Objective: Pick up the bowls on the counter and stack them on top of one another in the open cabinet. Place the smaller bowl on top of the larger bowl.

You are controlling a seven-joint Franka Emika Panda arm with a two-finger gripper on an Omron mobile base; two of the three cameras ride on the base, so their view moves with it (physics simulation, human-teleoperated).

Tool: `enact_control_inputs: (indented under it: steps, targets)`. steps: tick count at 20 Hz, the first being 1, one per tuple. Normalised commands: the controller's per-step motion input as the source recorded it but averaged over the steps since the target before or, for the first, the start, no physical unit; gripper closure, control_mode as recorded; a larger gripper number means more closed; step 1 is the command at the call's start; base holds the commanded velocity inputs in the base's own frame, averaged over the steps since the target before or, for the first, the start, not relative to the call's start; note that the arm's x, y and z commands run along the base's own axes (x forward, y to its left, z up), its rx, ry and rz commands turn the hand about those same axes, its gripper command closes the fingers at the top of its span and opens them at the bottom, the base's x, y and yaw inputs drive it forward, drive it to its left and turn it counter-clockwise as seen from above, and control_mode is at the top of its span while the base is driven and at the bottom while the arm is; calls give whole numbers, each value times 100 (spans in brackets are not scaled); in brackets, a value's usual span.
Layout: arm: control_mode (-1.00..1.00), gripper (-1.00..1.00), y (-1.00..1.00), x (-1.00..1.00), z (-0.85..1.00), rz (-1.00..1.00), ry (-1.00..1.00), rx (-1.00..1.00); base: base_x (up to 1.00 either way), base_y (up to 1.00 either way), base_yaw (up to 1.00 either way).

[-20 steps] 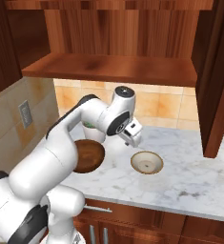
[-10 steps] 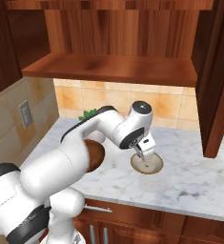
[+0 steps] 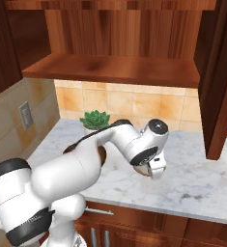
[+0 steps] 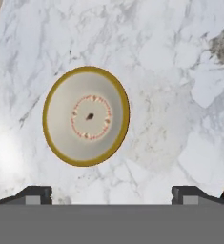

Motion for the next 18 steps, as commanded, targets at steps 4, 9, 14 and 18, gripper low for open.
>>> enact_control_inputs:
  steps: [4,9,14,18]
  targets:
    - [-100,-100,-7,-7,-32,-12,-1,7,0,0,0]
    - [-100,-100,-2,0,-27,-10,-1,7,0,0,0]
    - [-100,-100,-3,1,-21,-9,0,6,0,0,0]
    - [-100,-100,-10,14,-18,-5,0,8,0,0,0]
